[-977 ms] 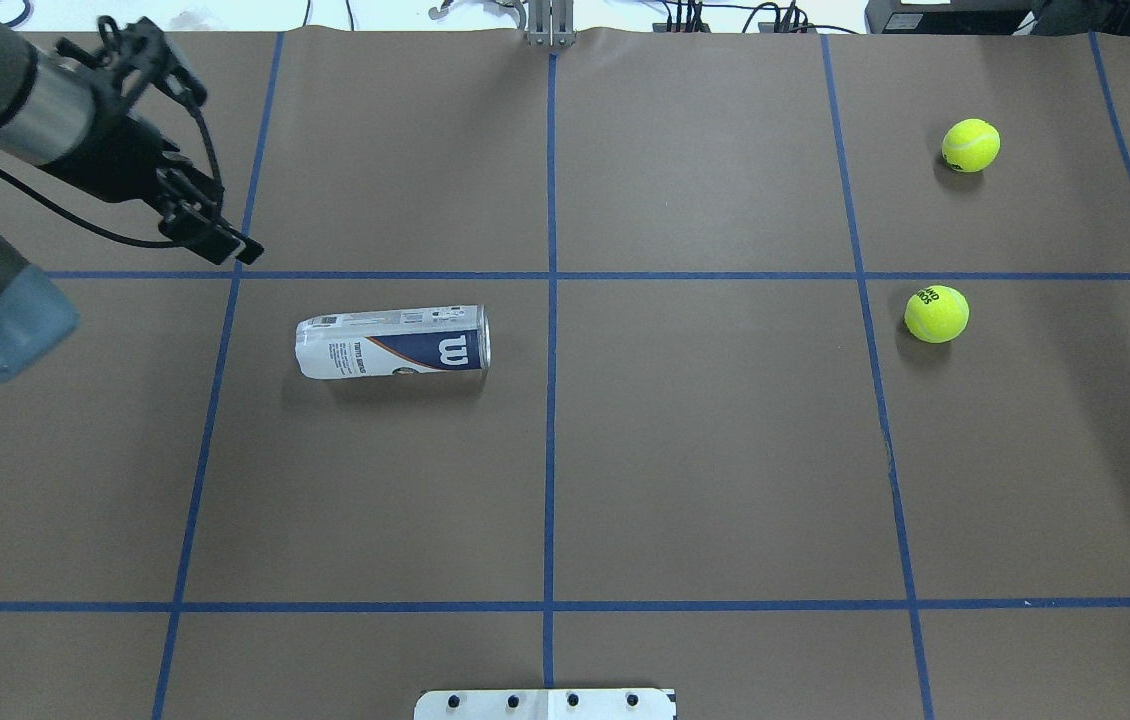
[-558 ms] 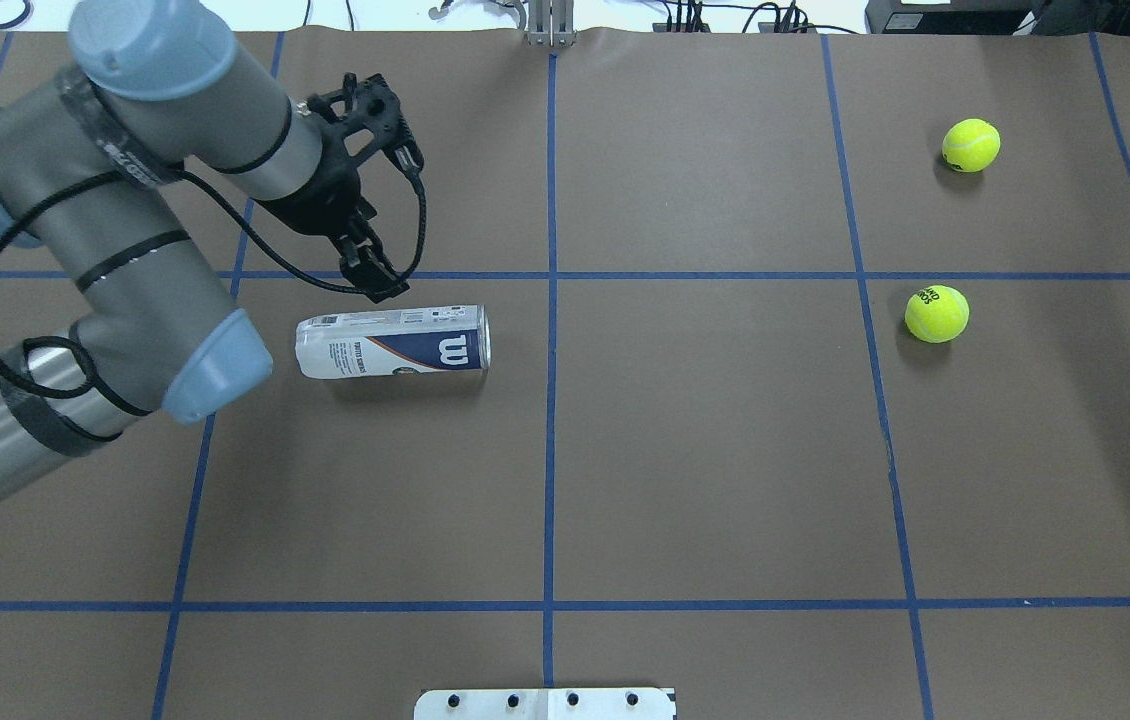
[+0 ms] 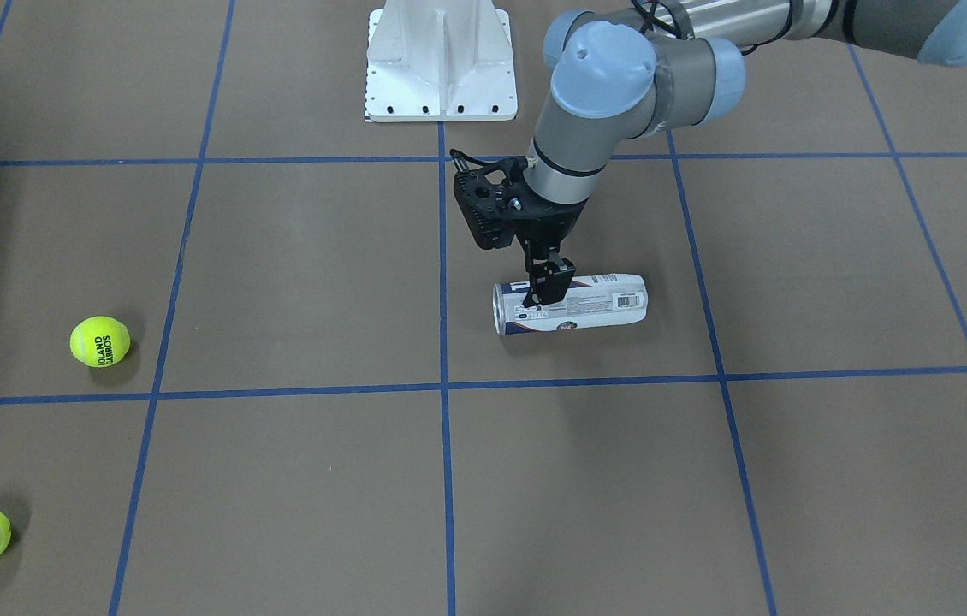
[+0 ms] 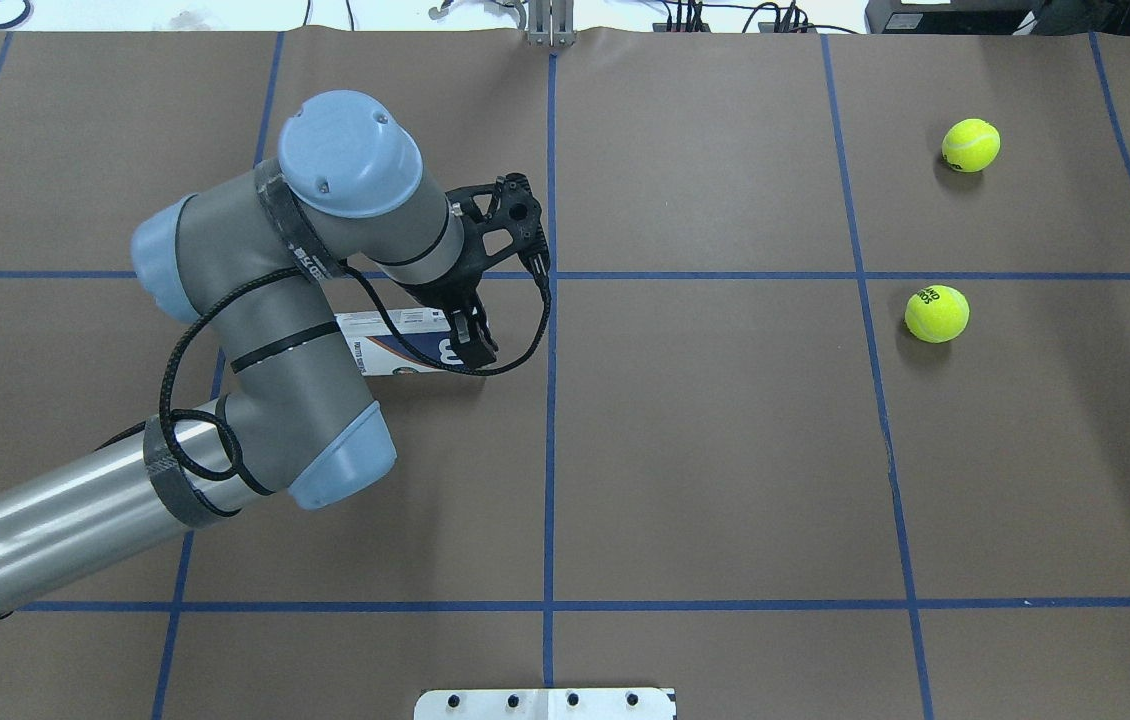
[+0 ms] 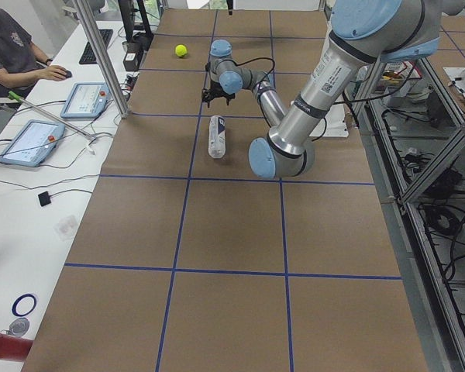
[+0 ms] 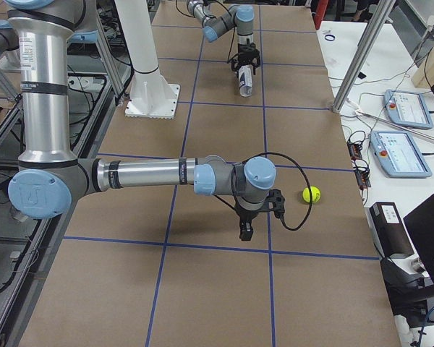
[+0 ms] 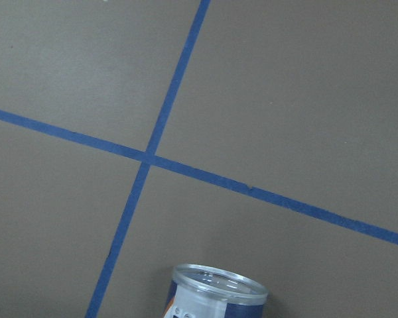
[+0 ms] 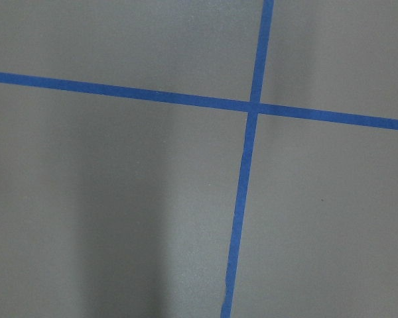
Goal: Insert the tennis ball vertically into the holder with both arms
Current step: 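Move the left gripper over the clear Wilson can and lower onto it, then close the left gripper on the can's open end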
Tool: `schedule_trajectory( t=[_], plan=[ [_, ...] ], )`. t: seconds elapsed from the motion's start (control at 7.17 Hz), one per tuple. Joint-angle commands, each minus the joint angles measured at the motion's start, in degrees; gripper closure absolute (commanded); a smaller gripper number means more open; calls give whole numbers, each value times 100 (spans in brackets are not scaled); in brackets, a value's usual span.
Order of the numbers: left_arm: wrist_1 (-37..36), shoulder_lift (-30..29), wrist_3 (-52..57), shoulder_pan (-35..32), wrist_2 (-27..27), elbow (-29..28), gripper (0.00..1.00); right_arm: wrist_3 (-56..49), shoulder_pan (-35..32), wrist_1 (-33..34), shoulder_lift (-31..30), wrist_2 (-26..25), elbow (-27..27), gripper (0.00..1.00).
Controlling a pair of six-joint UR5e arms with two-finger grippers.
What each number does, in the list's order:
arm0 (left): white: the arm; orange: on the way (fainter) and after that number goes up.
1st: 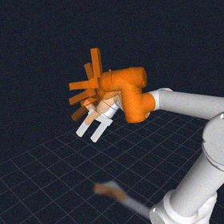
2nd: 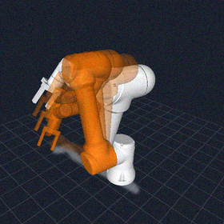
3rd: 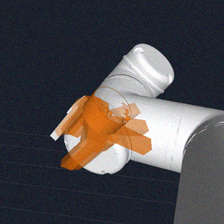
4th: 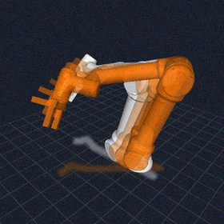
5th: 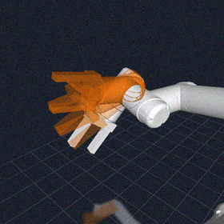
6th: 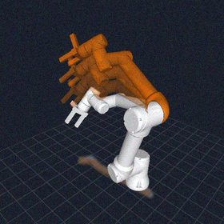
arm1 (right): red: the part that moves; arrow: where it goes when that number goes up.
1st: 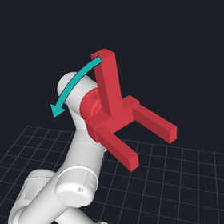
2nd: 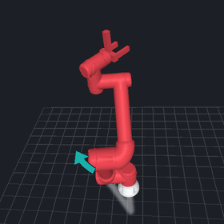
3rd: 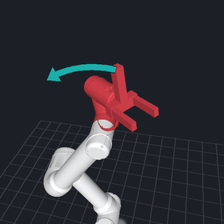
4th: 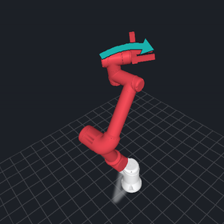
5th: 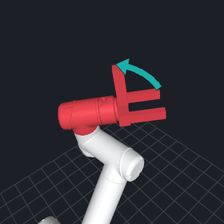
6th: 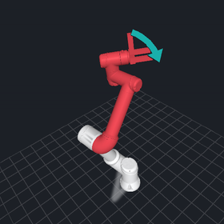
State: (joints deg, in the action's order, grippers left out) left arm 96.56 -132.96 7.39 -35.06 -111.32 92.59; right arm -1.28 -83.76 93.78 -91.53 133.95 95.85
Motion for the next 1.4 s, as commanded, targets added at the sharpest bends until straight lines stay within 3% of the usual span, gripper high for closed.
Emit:
schedule_trajectory(
  t=[0.0,0.42,1.26],
  plan=[
    [-6,-185,435,175,530,-353,0,-3,0,0,-14,52,4,1],
    [-811,-485,1629,184,567,-575,0,-3,0,0,-14,69,4,1],
    [-649,-494,1669,193,550,-926,0,-3,0,-9,3,43,-31,1]
  ],
)
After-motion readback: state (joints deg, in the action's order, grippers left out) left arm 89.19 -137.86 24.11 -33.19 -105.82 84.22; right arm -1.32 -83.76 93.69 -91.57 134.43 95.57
